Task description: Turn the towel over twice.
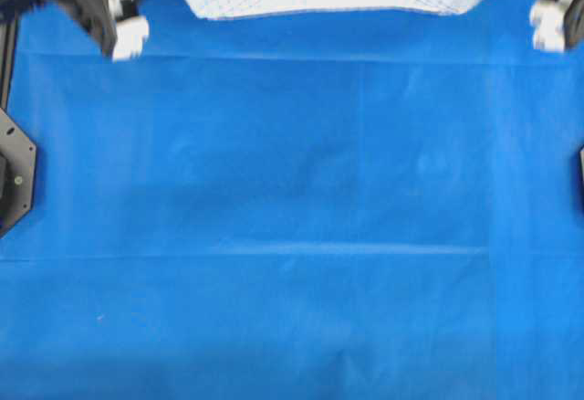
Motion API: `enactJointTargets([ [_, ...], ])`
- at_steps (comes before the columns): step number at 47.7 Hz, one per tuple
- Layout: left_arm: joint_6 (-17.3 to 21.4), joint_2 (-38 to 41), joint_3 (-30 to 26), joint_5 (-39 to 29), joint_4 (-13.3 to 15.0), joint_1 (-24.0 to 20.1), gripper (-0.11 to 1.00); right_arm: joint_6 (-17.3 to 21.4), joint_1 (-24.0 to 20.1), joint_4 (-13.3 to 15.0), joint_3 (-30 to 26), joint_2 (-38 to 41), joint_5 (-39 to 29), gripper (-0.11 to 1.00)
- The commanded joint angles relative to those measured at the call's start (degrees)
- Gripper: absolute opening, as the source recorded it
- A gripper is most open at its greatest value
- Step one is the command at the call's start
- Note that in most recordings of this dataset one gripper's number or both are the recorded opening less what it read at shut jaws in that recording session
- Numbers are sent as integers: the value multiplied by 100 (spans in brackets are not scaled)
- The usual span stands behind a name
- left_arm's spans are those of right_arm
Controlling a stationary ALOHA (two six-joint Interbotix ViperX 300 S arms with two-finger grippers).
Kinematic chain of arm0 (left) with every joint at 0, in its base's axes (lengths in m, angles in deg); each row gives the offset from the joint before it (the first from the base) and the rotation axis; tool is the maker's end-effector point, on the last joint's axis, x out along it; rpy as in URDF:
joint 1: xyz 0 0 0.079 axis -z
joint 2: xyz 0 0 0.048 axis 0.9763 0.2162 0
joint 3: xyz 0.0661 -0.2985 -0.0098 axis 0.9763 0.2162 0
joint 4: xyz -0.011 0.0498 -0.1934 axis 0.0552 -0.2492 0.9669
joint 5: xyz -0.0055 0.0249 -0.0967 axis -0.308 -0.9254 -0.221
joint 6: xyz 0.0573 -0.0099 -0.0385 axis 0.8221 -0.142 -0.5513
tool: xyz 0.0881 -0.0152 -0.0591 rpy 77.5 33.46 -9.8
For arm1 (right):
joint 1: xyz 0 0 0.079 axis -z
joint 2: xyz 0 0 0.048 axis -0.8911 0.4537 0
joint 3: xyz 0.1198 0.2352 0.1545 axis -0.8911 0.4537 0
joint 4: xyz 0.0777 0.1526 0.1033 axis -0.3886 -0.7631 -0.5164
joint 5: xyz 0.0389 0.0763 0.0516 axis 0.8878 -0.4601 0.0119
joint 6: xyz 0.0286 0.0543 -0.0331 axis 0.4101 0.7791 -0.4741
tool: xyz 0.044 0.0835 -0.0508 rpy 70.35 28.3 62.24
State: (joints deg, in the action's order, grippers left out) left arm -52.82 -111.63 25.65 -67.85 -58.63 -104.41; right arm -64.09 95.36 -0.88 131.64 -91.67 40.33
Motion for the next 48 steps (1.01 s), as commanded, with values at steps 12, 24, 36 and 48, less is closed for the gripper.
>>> enactJointTargets([
  [12, -624, 220, 905, 176, 53, 1371, 4, 1178, -1494, -44, 853, 246, 35, 3],
  [24, -2127, 923, 1485, 1116, 53, 2391, 4, 2030, -2593, -44, 1266, 905, 457, 3],
  [36, -3041, 1916, 1521, 1819, 53, 3489, 4, 2839, -3735, -44, 1283, 1925, 1195, 3],
  [48, -3243, 2505, 1318, 1978, 53, 4034, 4, 3208, -4351, -44, 1011, 2733, 1459, 3],
])
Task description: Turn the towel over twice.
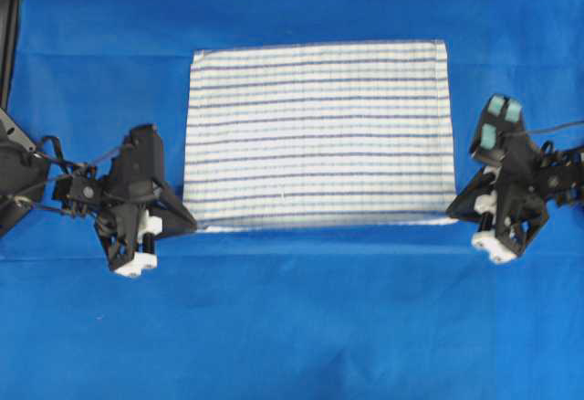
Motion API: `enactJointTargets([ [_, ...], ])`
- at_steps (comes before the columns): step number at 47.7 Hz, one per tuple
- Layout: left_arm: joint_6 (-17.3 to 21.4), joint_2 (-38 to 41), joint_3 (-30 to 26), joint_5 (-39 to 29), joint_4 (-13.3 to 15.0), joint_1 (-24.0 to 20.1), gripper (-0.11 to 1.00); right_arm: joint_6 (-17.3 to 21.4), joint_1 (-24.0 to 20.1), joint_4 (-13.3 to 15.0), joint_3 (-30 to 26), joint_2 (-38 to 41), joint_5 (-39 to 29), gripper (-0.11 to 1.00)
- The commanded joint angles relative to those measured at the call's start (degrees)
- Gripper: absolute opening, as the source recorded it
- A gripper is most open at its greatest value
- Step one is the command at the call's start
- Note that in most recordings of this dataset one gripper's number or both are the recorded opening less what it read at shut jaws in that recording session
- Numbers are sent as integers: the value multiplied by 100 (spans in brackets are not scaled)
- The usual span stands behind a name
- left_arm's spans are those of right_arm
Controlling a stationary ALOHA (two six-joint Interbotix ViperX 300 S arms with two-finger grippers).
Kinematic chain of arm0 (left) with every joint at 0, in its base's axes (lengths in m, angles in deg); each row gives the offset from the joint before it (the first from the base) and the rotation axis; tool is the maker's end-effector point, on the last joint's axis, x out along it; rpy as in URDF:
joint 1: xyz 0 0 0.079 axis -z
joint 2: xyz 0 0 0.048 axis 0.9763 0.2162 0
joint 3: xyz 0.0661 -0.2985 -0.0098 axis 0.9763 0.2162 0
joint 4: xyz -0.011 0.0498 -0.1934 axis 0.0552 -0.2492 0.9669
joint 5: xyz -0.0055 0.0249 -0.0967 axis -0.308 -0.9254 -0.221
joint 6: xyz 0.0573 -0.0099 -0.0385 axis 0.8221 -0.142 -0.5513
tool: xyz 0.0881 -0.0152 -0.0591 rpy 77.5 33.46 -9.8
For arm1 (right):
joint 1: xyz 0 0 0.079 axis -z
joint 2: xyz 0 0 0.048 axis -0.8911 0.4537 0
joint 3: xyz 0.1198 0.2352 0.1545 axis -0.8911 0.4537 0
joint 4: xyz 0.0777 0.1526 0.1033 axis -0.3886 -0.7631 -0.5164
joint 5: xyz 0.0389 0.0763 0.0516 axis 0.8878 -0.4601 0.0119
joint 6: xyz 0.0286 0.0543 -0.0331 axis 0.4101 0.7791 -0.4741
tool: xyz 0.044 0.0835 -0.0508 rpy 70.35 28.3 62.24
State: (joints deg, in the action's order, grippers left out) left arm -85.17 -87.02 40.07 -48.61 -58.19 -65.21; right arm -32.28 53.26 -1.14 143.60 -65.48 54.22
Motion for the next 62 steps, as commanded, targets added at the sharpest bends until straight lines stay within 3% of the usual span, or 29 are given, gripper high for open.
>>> enactJointTargets([
  [1, -9, 70, -132, 44, 9, 141, 4, 35, -185, -18, -211, 158, 70, 3],
  [10, -9, 132, -132, 53, 9, 272, 4, 62, -387, -18, -396, 457, 70, 3],
  [32, 88, -70, -141, -18, 0, 202, 5, 18, -378, 132, -475, 360, -44, 3],
  [36, 97, -220, -141, -114, 9, 185, 17, 0, -387, 141, -536, 229, -185, 6],
  [39, 105, -396, -167, -255, 0, 158, 33, -9, -387, 167, -571, 123, -343, 23],
  [44, 141, -791, -229, -562, -9, 88, 66, -26, -378, 439, -642, -141, -694, 55],
  [47, 220, -1063, -264, -782, -18, 26, 80, -26, -352, 694, -703, -378, -949, 68],
  [54, 694, -1846, -299, -1143, -18, -167, 79, -26, -167, 1441, -773, -1081, -1362, 66],
  [62, 1617, -2804, -105, -1099, -18, -563, 79, -18, 149, 2426, -615, -2074, -1345, 67],
])
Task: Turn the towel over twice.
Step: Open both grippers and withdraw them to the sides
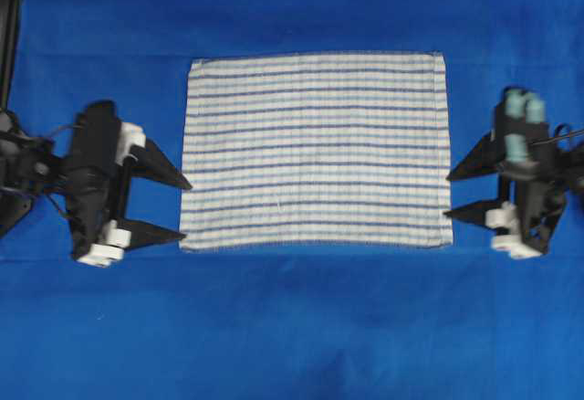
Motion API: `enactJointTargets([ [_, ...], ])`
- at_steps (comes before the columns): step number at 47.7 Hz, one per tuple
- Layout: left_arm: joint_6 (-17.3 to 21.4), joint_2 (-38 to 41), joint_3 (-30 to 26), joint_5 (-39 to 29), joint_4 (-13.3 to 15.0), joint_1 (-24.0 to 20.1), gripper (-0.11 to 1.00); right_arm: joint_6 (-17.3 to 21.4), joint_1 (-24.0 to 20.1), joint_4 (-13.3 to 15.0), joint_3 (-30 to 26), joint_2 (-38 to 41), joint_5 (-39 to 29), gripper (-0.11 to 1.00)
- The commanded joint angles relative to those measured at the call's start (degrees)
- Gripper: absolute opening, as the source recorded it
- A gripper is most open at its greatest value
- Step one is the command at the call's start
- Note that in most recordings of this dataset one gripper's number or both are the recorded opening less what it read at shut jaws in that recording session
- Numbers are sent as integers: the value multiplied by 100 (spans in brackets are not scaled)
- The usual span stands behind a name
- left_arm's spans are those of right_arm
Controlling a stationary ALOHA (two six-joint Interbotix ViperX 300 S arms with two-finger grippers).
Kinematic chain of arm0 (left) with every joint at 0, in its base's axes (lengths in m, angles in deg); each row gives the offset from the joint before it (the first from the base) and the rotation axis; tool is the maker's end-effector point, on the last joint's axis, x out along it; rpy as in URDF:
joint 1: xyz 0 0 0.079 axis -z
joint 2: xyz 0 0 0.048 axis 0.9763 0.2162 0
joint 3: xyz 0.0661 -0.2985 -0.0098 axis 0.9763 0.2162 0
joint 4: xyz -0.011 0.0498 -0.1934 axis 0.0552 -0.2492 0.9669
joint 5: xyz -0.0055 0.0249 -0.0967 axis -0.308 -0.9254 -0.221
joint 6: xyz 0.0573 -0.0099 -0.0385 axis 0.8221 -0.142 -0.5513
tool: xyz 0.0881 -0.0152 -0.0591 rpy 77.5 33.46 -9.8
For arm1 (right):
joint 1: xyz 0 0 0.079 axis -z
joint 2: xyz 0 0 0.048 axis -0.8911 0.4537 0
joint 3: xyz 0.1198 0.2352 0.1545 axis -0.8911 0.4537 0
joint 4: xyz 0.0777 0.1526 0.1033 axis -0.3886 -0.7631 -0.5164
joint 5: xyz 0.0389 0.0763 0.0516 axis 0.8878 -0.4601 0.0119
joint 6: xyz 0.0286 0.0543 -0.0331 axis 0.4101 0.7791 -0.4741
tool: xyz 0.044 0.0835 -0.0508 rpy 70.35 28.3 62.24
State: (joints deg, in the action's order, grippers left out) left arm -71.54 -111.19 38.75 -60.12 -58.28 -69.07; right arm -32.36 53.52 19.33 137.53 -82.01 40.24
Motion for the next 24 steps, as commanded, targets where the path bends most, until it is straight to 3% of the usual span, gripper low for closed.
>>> enactJointTargets([
  [1, 343, -492, 70, 88, -9, -237, 79, -9, 167, 492, 18, -536, 79, 67],
  [6, 703, -1011, 272, 255, -9, -492, 79, -9, 387, 1090, 158, -1213, 202, 67],
  [12, 1002, -1758, 510, 369, -9, -738, 78, -9, 615, 1617, 369, -1907, 369, 67],
  [16, 1143, -2232, 694, 369, -9, -817, 78, -9, 809, 1758, 545, -2250, 501, 67],
  [24, 1222, -2865, 993, 378, -18, -896, 78, -9, 1301, 1775, 958, -2672, 984, 67],
])
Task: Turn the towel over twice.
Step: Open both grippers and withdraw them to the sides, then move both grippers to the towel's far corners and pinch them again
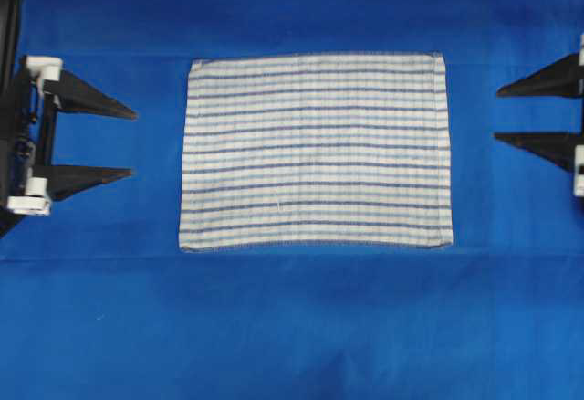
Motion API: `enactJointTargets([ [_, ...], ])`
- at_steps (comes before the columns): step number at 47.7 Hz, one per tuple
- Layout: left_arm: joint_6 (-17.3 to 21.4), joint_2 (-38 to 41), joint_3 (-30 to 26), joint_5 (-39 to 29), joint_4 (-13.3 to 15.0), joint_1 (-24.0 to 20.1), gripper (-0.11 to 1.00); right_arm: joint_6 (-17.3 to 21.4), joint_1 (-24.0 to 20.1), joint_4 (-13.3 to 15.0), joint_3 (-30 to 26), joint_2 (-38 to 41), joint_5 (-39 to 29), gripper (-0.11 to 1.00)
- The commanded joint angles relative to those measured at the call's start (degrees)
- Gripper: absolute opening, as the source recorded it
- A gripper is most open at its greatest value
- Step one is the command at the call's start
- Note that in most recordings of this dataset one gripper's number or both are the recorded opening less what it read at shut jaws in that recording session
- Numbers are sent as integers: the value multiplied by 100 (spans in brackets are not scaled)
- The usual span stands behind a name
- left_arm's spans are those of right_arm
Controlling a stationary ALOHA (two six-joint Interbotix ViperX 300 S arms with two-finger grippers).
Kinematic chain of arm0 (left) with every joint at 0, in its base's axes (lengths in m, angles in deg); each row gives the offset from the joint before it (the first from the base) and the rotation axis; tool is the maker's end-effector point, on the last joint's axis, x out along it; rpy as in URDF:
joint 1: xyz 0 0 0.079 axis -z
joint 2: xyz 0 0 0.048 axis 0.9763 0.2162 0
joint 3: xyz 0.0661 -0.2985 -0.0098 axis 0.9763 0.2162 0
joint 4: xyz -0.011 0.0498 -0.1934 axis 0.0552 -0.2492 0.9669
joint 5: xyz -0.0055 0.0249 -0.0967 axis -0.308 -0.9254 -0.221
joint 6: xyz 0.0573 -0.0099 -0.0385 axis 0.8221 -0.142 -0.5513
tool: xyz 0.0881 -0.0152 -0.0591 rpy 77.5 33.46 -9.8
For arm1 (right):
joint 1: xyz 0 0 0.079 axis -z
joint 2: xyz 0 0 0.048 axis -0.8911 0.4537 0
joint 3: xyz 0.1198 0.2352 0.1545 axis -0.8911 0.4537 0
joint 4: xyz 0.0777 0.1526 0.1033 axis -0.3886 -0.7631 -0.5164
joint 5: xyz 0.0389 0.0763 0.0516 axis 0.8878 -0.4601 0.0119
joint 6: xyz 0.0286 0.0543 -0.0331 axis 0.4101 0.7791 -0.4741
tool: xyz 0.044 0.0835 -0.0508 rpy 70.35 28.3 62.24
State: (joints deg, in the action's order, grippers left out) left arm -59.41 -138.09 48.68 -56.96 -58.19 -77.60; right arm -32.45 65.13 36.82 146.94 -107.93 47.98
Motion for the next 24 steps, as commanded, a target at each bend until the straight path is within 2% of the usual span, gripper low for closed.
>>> enactJointTargets([
  [1, 9, -220, 26, 53, -18, -62, 78, 18, 220, 26, 70, -79, 325, 67],
  [7, 9, -299, 70, 62, -26, -123, 78, 35, 369, 26, 141, 0, 633, 67],
  [16, 0, -211, 70, 141, -18, -211, 78, 88, 404, 18, 105, 114, 668, 67],
  [24, 0, 123, 44, 527, -18, -571, 78, 88, 659, -44, -53, 325, 668, 67],
])
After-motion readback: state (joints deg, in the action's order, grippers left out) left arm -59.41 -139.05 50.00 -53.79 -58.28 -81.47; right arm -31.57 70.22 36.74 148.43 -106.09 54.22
